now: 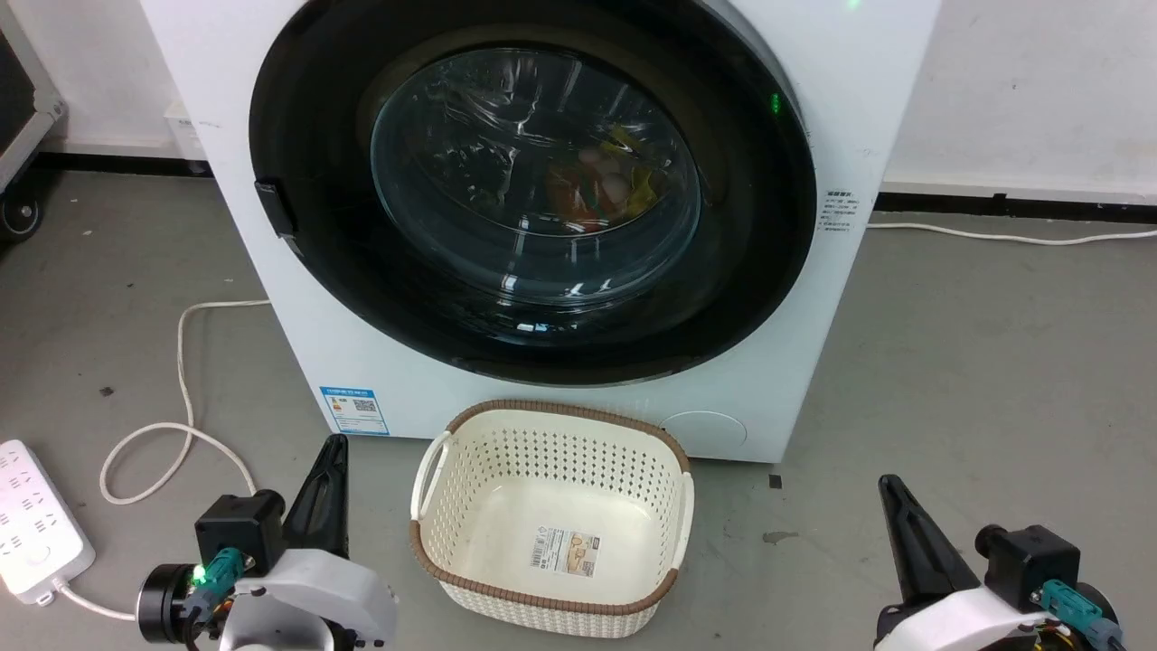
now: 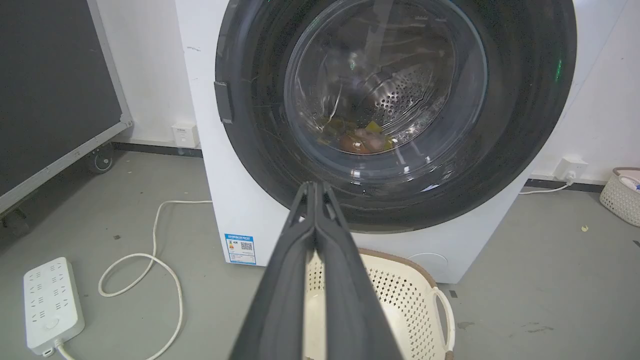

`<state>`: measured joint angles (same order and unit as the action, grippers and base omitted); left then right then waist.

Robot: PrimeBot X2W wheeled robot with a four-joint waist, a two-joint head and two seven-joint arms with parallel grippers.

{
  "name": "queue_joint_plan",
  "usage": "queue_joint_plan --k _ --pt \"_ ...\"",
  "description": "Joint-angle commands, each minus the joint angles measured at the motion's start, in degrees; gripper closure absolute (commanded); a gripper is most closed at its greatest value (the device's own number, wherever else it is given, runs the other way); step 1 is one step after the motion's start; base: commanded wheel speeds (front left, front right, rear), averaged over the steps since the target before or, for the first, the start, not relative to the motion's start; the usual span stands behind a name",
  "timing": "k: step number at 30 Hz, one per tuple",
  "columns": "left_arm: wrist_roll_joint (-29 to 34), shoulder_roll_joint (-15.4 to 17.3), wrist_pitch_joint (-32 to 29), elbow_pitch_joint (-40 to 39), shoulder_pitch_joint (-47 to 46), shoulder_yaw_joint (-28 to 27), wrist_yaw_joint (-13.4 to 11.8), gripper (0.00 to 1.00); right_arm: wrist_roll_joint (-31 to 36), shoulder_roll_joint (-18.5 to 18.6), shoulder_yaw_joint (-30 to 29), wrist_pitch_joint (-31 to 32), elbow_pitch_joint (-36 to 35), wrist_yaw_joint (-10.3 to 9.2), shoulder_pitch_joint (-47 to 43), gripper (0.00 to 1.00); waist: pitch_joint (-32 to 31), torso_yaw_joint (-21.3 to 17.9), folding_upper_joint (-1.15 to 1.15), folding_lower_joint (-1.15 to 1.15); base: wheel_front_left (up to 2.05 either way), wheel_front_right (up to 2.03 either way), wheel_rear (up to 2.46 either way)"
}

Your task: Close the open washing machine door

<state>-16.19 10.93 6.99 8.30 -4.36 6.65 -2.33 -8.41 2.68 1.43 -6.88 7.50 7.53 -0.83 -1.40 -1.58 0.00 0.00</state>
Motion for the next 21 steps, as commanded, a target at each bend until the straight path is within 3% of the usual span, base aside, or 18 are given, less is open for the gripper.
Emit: queue_joint_plan --k 1,21 --pt "0.84 -0.54 -0.22 -0.58 1.04 -0.35 0.32 1.00 0.58 0.07 -0.14 0.23 -0.61 -0.01 0.27 1.00 0.03 0.03 0.00 0.00 0.00 0.00 0.00" --pt "4.50 -2.33 -1.83 -2.42 1.83 -1.85 0.80 1.00 2.45 0.10 -0.45 1.82 -2.25 -0.02 0.41 1.00 0.35 0.40 0.00 0.00 0.00 0.00 0.00"
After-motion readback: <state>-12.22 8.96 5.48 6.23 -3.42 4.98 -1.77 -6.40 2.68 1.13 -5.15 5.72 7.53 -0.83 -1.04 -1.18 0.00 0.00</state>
